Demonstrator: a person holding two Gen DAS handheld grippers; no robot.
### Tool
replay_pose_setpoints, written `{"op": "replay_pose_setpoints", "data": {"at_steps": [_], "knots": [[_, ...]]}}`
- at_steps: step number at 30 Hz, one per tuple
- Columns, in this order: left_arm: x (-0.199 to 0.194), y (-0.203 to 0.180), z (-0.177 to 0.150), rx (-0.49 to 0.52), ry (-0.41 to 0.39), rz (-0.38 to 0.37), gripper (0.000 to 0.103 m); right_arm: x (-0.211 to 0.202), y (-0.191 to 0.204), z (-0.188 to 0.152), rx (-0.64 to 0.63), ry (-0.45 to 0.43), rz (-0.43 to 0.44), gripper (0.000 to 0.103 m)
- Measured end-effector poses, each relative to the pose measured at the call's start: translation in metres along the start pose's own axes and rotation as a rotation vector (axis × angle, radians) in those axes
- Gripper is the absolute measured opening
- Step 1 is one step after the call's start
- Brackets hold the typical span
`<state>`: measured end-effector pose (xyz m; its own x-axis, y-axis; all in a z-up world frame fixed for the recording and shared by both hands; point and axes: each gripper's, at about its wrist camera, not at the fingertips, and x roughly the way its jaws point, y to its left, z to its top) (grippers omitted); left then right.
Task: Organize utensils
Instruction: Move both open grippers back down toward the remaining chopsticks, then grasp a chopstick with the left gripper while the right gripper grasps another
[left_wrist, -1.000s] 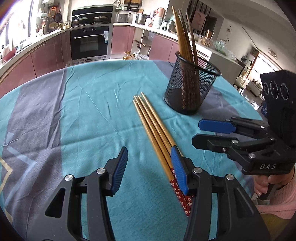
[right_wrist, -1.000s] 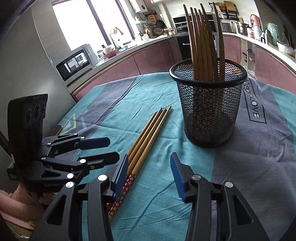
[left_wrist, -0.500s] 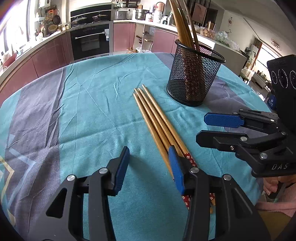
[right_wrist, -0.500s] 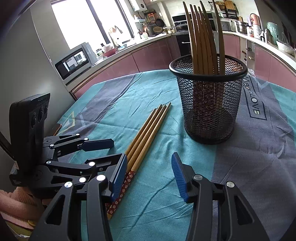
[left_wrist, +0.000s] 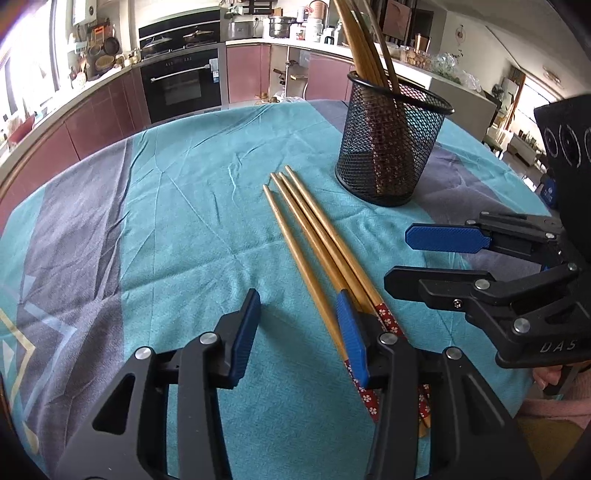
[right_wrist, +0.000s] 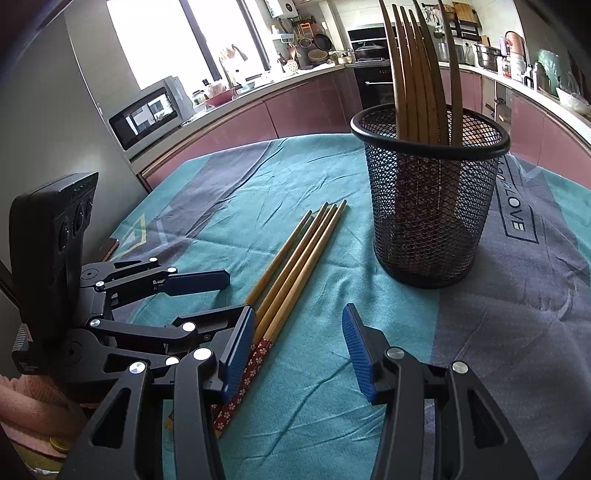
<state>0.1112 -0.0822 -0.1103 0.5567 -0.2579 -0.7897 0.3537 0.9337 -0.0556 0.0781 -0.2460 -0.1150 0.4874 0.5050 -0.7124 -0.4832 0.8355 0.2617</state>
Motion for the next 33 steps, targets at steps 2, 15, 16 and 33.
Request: {"op": "replay_pose_setpoints", "data": {"at_steps": [2,15,16,33], "knots": [[0.0,0.002,0.0,-0.006,-0.001,-0.004,0.041,0.001,0.0,0.001,-0.002,0.003,-0.005,0.047],[-0.001,0.013,0.0,-0.05,0.001,-0.024,0.03,0.018,0.007,0.003,-0.025,0.031,-0.045,0.035],[-0.001,0.014,0.0,-0.054,0.002,-0.028,0.029,0.019,0.007,0.003,-0.028,0.033,-0.051,0.033],[0.009,0.017,0.014,-0.062,0.025,-0.041,0.024,0.032,0.009,0.015,-0.038,0.047,-0.128,0.023]]}}
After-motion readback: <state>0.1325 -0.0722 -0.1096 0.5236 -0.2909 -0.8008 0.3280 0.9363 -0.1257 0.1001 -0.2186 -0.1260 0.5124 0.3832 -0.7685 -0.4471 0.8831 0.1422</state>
